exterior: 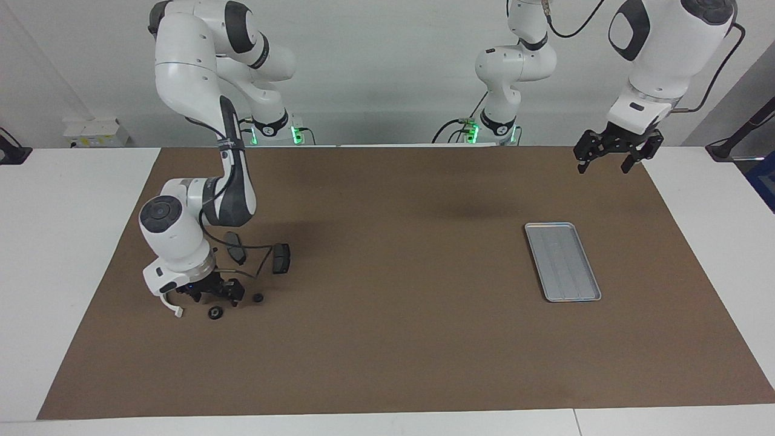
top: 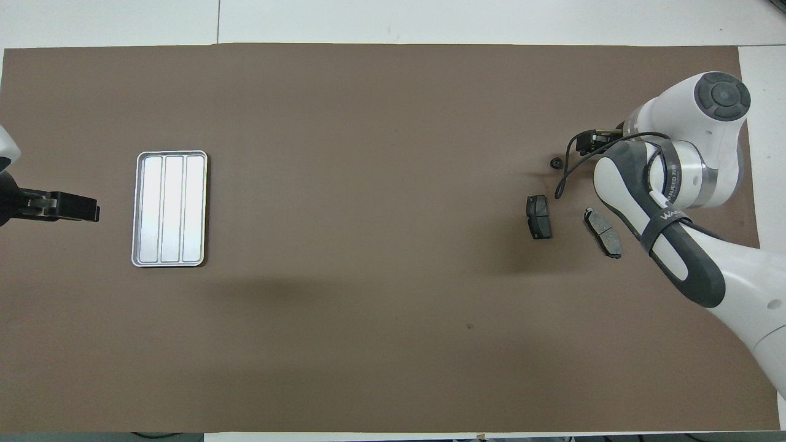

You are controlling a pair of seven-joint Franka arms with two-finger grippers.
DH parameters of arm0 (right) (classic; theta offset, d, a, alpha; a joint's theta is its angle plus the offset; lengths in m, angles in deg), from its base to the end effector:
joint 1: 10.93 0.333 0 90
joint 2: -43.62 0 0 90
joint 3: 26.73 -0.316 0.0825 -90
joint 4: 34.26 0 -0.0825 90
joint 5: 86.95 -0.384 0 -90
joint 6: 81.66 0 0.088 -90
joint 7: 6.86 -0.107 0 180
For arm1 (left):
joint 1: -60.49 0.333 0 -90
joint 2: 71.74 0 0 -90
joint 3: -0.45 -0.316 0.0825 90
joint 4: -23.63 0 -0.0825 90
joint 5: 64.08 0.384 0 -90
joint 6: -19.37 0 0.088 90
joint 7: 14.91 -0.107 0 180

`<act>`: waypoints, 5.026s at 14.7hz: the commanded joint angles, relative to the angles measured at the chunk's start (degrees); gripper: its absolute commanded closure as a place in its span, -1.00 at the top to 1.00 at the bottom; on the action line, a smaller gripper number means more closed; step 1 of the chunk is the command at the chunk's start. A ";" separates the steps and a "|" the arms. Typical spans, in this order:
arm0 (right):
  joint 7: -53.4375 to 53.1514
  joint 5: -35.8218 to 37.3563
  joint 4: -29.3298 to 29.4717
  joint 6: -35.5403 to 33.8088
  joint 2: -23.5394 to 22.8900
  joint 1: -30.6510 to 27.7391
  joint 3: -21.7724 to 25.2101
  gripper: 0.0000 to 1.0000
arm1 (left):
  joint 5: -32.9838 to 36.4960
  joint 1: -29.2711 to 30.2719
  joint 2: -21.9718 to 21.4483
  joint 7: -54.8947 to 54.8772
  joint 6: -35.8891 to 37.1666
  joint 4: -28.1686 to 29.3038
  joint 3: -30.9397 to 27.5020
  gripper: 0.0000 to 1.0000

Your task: Pick bearing gear from pile to tray

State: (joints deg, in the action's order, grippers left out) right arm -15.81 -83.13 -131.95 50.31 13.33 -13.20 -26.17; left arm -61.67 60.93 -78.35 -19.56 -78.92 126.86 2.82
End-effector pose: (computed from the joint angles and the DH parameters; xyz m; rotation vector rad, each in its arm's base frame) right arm 0.6785 -0.0342 0.2924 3.0774 -0.2486 0.1119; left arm 0.5274 -0.0149 0.5897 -3.0886 0.1857 -0.0432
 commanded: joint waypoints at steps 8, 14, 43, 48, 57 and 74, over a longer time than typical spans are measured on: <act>-8.98 0.83 3.12 -0.14 -2.76 -0.98 -0.56 0.89 | -0.74 -0.34 -0.95 -0.62 -0.50 0.92 -0.35 1.00; -9.16 0.75 2.94 0.04 -2.94 -1.15 -0.65 0.52 | -0.74 -0.26 -0.95 -0.62 -0.50 0.83 -0.35 1.00; -8.72 3.65 8.03 -22.79 7.87 4.64 -0.91 -1.00 | -0.74 -0.34 -0.95 -0.62 -0.50 0.92 -0.35 1.00; -15.90 2.51 10.85 -33.70 13.31 11.66 -1.26 -1.00 | -0.74 -0.34 -0.95 -0.62 -0.50 0.92 -0.35 1.00; -45.87 -5.05 9.63 -33.99 17.19 29.15 -1.70 -1.00 | -0.74 -0.34 -1.04 -0.62 -0.50 0.92 -0.35 1.00; -53.36 -1.81 2.06 -6.12 4.72 39.36 -1.61 -1.00 | -0.83 -0.43 -1.04 8.08 1.87 0.83 -0.35 -1.00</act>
State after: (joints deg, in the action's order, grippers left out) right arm -67.98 -86.70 -130.45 42.28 20.27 24.85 -27.94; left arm -61.70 60.92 -78.35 -12.16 -78.66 126.87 2.88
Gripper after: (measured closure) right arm 0.656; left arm 0.899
